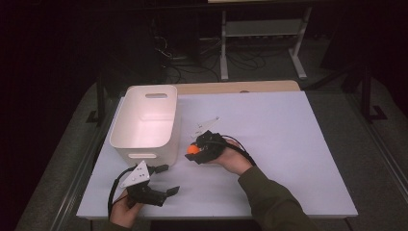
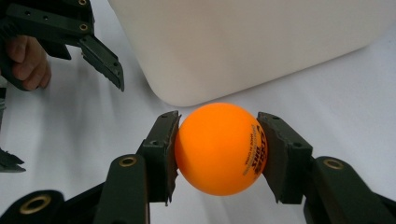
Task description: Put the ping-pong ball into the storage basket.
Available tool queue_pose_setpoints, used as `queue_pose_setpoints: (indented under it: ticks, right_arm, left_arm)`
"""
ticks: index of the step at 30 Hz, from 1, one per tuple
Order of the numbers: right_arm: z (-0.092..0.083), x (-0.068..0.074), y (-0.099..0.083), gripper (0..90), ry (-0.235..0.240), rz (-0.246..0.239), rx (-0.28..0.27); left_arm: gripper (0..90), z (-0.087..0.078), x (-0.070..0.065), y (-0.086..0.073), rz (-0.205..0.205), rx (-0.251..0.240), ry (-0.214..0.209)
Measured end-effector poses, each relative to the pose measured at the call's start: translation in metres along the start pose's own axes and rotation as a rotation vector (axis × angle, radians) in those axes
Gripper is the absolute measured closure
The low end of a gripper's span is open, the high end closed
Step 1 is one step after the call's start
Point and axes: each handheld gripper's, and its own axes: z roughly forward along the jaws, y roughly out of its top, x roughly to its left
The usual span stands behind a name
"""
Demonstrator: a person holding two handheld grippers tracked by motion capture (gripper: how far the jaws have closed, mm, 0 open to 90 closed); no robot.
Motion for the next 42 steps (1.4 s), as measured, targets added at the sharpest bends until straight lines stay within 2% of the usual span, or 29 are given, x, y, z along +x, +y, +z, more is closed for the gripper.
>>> queue_pose_setpoints:
  ticks: [18,42]
  right_arm:
    - [-0.009,-0.001,0.009,49.4,-0.012,-0.013,-0.004]
    - [-0.029,-0.005,0.028,49.4,-0.04,-0.033,-0.017]
  left_arm:
    - [14.2,0.0,0.0,0.0,0.0,0.001,0.001]
    - [14.2,0.0,0.0,0.0,0.001,0.002,0.001]
